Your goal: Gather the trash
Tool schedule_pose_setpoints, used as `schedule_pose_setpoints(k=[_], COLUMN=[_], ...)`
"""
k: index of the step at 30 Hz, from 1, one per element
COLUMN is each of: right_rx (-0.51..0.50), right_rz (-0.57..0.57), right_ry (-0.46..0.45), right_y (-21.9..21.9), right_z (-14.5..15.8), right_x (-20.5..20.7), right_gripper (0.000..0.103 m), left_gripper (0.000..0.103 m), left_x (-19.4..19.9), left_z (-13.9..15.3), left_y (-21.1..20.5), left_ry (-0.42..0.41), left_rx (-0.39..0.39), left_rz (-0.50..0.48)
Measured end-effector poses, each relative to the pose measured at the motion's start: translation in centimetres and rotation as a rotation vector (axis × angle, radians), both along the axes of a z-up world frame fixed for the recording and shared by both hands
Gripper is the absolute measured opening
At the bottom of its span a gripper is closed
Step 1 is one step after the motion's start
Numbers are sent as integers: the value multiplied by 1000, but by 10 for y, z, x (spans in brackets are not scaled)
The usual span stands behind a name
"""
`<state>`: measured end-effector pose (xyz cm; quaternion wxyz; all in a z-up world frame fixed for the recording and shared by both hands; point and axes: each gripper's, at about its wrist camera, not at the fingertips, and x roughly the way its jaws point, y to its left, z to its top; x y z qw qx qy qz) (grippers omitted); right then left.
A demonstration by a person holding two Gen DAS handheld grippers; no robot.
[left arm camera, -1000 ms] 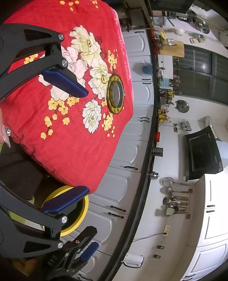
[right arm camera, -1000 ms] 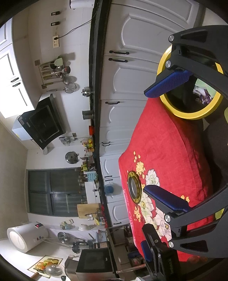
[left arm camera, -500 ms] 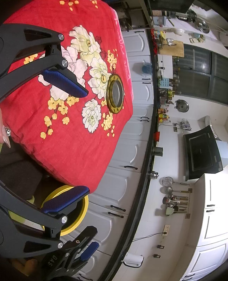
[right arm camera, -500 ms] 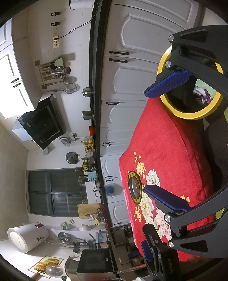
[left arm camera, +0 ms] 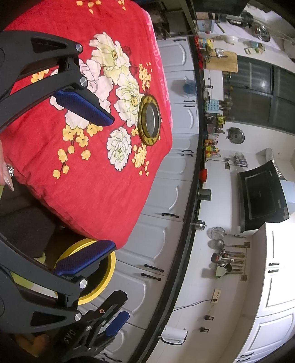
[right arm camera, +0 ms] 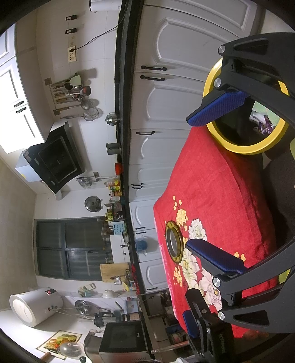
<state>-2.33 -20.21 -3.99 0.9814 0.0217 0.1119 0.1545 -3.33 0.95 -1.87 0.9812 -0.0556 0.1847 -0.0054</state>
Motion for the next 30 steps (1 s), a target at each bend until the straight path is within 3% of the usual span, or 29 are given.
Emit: schedule_pose_setpoints(k=[18, 25, 30], right_rx=[13, 9, 4], right_rz=[-6, 0, 104], right_ry=[20, 28, 78], right_y=[-3, 2, 27], right_z=[-1, -3, 4], right_x=[4, 6, 30], right_gripper=[97, 97, 97], left_gripper=[92, 92, 92], left_x=[2, 6, 18], left_z=[-4, -4, 7], left_y=[-4, 4, 57], left_ry=[32, 59, 164], left_rx=[24, -7, -84], left_rz=[5, 15, 153])
